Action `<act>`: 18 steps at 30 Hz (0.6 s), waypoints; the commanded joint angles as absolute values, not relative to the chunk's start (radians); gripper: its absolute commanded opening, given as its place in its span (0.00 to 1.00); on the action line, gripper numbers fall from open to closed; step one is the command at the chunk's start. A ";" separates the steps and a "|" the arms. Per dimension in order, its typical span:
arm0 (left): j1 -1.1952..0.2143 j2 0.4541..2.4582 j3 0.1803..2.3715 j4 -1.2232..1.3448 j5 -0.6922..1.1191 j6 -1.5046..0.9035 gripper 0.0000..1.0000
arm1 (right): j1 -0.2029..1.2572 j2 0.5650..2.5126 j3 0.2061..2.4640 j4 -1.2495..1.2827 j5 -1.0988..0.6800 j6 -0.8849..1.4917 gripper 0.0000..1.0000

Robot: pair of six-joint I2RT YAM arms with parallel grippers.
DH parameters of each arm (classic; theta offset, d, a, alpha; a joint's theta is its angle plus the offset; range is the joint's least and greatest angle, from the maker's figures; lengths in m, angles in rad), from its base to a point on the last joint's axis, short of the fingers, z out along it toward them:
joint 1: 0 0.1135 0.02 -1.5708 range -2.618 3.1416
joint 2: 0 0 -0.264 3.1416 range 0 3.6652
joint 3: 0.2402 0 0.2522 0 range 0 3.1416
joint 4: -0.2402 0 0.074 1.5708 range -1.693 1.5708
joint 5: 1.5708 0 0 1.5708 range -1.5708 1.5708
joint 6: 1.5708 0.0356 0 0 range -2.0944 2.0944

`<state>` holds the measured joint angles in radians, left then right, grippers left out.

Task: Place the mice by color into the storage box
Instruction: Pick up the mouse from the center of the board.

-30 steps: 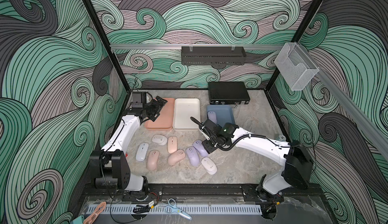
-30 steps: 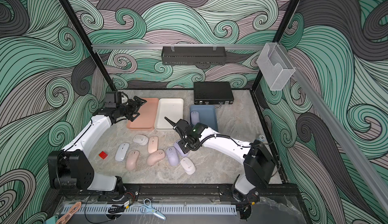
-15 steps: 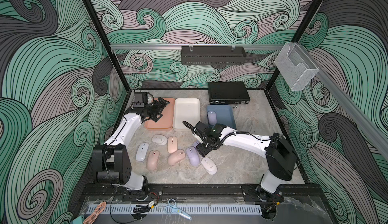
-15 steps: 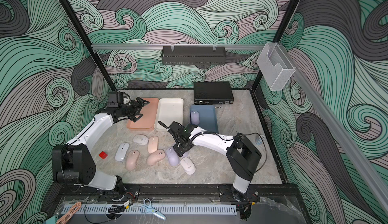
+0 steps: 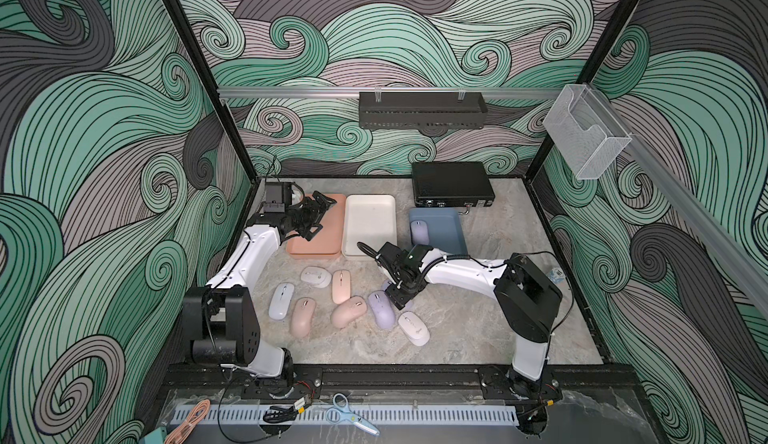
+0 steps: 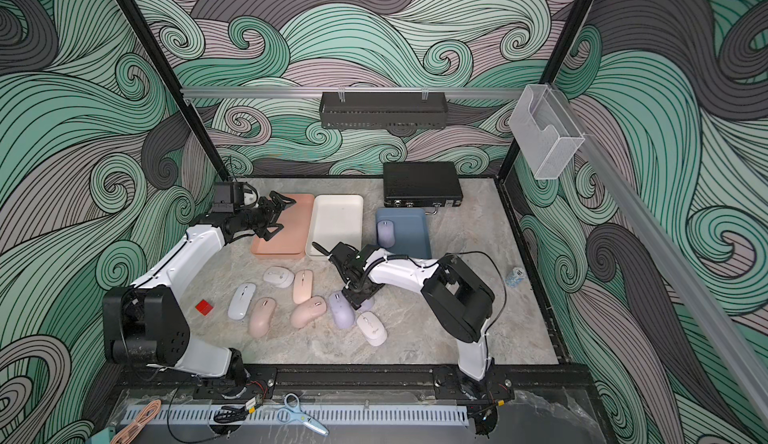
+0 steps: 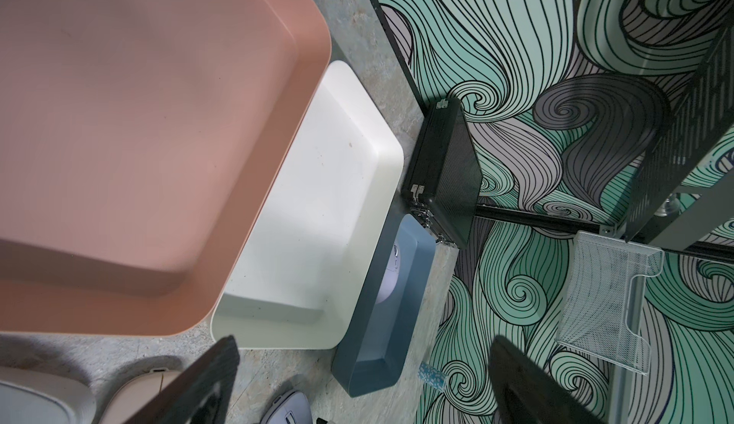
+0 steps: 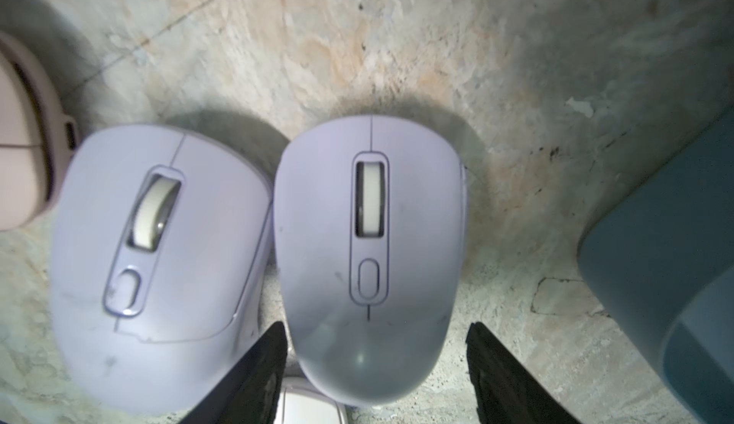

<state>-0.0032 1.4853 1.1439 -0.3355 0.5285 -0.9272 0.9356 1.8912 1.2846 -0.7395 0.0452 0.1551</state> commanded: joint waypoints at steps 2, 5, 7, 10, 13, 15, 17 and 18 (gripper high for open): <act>-0.010 1.493 1.164 -0.321 0.550 -0.920 0.97 | 0.920 1.905 1.311 -0.733 0.031 0.123 0.70; -0.012 1.498 1.164 -0.315 0.566 -0.930 0.97 | 0.915 1.922 1.316 -0.734 0.026 0.111 0.70; -0.012 1.497 1.164 -0.312 0.574 -0.934 0.96 | 0.910 1.933 1.318 -0.732 0.019 0.106 0.70; -0.011 1.485 1.164 -0.308 0.575 -0.935 0.97 | 0.907 1.949 1.325 -0.731 0.020 0.107 0.70; -0.011 1.486 1.164 -0.305 0.577 -0.934 0.97 | 0.901 1.960 1.327 -0.728 0.009 0.112 0.70; -0.011 1.496 1.166 -0.304 0.590 -0.937 0.97 | 0.898 1.966 1.326 -0.724 0.005 0.112 0.69; -0.011 1.503 1.166 -0.302 0.599 -0.943 0.96 | 0.896 1.970 1.322 -0.718 0.007 0.113 0.67; -0.012 1.503 1.165 -0.301 0.600 -0.945 0.96 | 0.895 1.970 1.320 -0.718 0.007 0.114 0.66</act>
